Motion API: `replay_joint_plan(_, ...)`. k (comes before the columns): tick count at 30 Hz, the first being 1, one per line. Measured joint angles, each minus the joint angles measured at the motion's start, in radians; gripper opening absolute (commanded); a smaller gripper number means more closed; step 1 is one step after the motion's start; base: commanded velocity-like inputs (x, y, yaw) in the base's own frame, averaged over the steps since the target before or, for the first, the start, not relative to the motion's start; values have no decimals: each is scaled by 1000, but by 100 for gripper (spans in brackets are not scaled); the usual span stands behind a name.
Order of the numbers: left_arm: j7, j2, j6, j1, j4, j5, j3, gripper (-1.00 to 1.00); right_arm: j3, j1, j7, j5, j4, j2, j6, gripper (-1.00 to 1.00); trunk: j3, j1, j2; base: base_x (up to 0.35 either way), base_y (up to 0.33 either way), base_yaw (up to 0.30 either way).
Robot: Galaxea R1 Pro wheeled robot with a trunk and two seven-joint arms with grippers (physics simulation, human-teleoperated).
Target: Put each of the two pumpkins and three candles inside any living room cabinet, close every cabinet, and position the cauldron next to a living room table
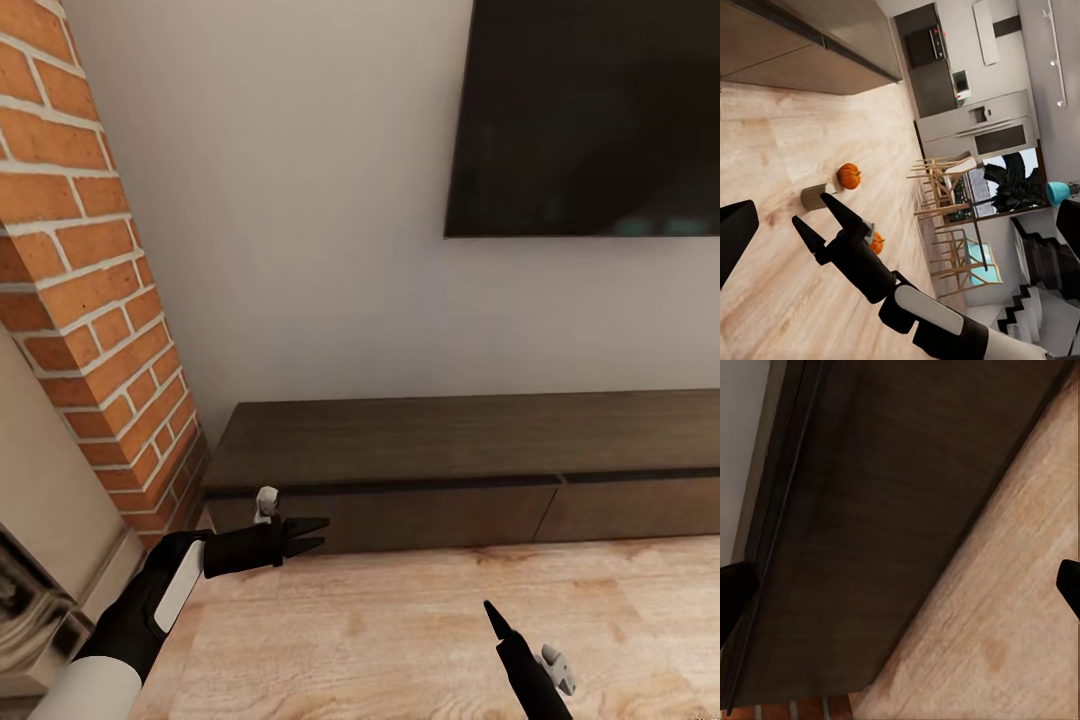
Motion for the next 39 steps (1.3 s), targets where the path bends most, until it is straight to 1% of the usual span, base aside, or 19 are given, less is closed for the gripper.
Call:
replay_joint_plan(8, 0, -1, 0, 0, 0, 0, 0, 100, 1, 0, 0, 0, 0, 1, 0, 100, -25, 31, -56, 0, 0, 0)
replay_joint_plan(18, 0, -1, 0, 0, 0, -1, 0, 100, 0, 0, -2, -2, -1, -3, 10, 100, -25, 31, -56, 0, 0, 0)
replay_joint_plan(26, 0, -1, 0, 0, 0, -1, 1, 100, 0, 0, 15, -2, 0, -3, 7, 100, -25, 31, -56, 0, 0, 0)
replay_joint_plan(39, 0, -1, 0, 0, 0, -1, 0, 100, 0, 0, 19, -2, -1, -2, 6, 100, -66, 81, -147, 0, 0, 0)
